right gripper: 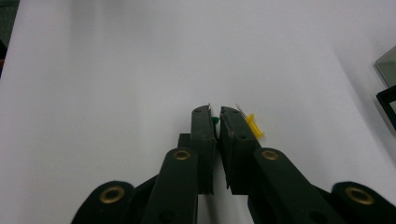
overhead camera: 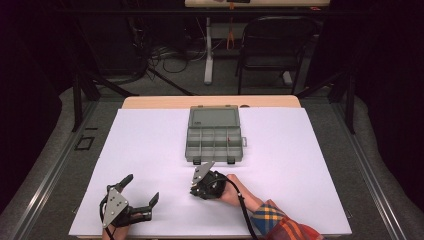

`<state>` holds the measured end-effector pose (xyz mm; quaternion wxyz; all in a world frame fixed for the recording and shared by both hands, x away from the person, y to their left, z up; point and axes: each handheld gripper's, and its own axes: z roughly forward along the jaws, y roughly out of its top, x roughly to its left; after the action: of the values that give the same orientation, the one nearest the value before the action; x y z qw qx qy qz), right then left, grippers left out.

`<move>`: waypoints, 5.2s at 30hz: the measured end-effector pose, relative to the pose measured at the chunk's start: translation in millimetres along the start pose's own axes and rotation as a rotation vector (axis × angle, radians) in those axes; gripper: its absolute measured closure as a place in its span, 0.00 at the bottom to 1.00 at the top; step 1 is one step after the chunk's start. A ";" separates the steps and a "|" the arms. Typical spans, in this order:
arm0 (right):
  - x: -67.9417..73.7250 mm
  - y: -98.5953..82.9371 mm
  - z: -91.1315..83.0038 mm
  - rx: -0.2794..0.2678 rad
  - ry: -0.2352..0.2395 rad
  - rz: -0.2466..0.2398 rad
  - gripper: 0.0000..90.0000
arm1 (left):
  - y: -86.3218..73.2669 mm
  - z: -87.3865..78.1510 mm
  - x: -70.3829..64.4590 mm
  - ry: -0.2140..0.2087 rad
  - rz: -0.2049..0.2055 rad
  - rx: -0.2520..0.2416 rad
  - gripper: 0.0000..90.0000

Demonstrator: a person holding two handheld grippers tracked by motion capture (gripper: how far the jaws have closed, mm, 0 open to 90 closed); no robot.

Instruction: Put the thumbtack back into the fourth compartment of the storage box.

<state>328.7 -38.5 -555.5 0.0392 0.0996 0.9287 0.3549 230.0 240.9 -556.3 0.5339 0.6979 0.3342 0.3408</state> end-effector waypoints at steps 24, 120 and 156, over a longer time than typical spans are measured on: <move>2.4 1.2 -34.3 -0.055 -0.085 0.030 0.95 | 0.2 -1.5 0.2 0.001 -0.001 -0.005 0.00; -137.4 -16.3 -90.7 -0.032 -0.533 0.370 0.95 | 0.2 -1.5 -2.4 -0.008 0.001 -0.002 0.00; -69.9 -3.3 -111.7 -0.195 -0.384 0.262 0.17 | 0.3 -1.4 -3.1 -0.010 -0.001 -0.003 0.00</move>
<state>380.5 -128.6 -474.3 0.1781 0.2805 0.8447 0.4196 227.2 239.0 -556.1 0.5368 0.6985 0.3315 0.3377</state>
